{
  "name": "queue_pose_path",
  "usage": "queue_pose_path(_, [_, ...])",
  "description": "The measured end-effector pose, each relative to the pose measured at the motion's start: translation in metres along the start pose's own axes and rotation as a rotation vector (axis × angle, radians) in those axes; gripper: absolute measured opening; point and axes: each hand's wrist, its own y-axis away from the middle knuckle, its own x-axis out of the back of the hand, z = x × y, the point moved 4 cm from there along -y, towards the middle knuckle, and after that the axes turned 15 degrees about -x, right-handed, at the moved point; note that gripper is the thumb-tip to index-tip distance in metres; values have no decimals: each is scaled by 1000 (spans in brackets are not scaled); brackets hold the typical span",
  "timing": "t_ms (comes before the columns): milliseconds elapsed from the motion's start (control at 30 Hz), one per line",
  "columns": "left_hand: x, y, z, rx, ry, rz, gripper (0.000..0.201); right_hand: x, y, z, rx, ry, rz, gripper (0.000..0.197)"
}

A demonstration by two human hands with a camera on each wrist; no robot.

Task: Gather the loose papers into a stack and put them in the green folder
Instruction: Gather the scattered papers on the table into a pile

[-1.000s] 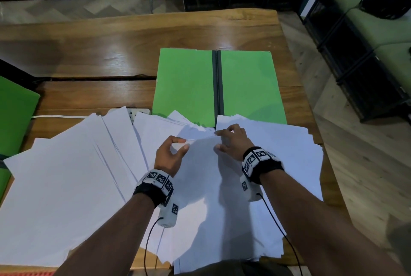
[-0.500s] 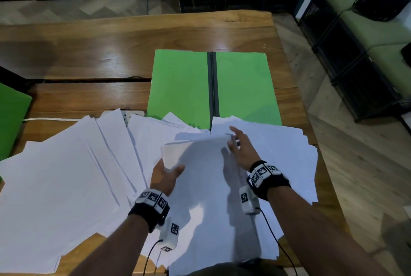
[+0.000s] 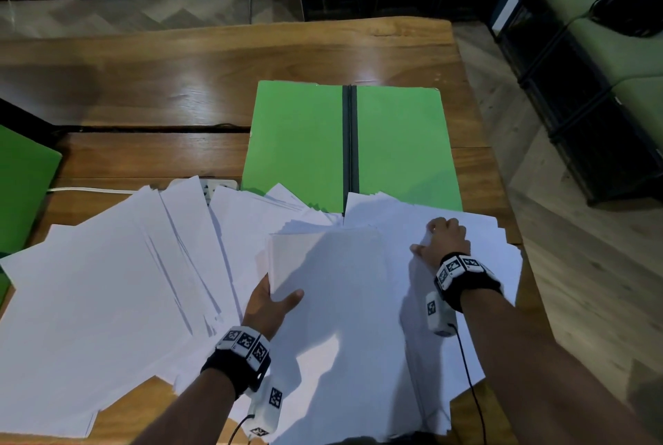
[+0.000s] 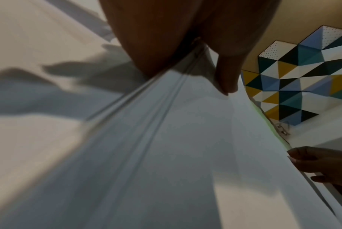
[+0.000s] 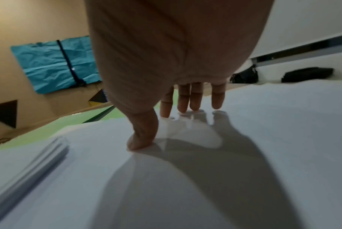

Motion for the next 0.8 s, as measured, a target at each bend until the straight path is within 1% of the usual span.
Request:
queue_pose_path(100, [-1, 5, -1, 0, 10, -4, 48, 9, -6, -1, 111, 20, -19, 57])
queue_pose_path(167, [-1, 6, -3, 4, -10, 2, 49, 10, -10, -3, 136, -102, -92, 57])
queue_pose_path(233, [-1, 7, -5, 8, -30, 7, 48, 8, -12, -3, 80, -236, -189, 64])
queue_pose_path(300, [-1, 6, -5, -3, -59, 9, 48, 5, -10, -3, 10, -273, -229, 65])
queue_pose_path(333, [-2, 6, -5, -8, -78, 9, 47, 4, -7, -4, 2, -254, -225, 59])
queue_pose_path(433, [0, 5, -7, -13, -95, 30, 47, 3, 4, -5, 51, -152, -167, 36])
queue_pose_path(500, [1, 5, -10, -24, -101, 48, 48, 1, 12, -3, 71, -157, -158, 29])
queue_pose_path(567, [0, 6, -10, -43, -112, 65, 47, 4, 17, 1, 73, -177, -144, 27])
queue_pose_path(633, [0, 7, -8, -54, -121, 79, 46, 20, 17, 8, 52, -216, -104, 26])
queue_pose_path(700, [2, 7, -7, -48, -119, 81, 48, 45, 11, 15, 32, -276, -39, 29])
queue_pose_path(767, [4, 8, -9, -37, -127, 71, 52, 79, 8, 21, 46, -383, 25, 34])
queue_pose_path(800, [5, 8, -10, -32, -138, 65, 54, 100, 8, 23, 66, -453, 70, 34])
